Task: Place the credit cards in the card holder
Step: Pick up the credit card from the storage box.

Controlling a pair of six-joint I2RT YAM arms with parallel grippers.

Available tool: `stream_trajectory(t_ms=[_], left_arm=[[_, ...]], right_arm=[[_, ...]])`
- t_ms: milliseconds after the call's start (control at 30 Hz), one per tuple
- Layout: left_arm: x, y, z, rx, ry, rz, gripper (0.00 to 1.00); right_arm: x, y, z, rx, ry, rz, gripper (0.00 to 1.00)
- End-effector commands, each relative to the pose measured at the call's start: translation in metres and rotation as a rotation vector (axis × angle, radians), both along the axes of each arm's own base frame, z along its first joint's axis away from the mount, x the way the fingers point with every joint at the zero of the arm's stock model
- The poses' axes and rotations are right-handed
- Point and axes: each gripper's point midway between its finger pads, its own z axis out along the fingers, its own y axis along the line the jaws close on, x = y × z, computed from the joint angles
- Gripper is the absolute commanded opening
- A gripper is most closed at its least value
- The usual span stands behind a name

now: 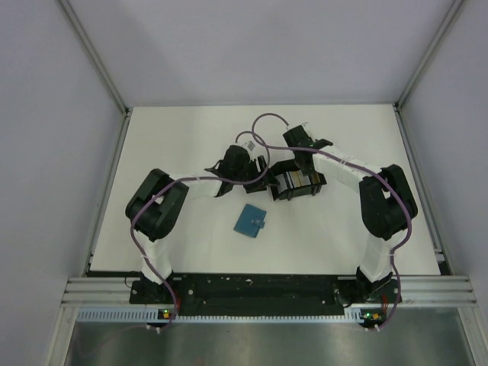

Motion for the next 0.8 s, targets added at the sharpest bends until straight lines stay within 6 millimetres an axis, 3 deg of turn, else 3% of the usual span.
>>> stream_trajectory(t_ms=[0,300,633,767], left_arm=[[0.025,-0.005,0.001,-0.006,-0.011,0.05,0.67],[0.039,-0.005,-0.015,0.091,-0.017,0.09,0.64],[0.028,-0.001,-0.034,0.211,-0.001,0.095,0.2],[0.028,-0.002,-0.03,0.214,-0.006,0.11,0.12]], right_arm=[[-0.001,0.011,0.004,0.085,-0.009,-0.008,0.38],[-0.001,0.01,0.003,0.089,-0.004,-0.006,0.4],[0.003,0.011,0.008,0.09,-0.023,-0.015,0.46],[0.001,0.005,0.007,0.064,-0.029,-0.034,0.48]])
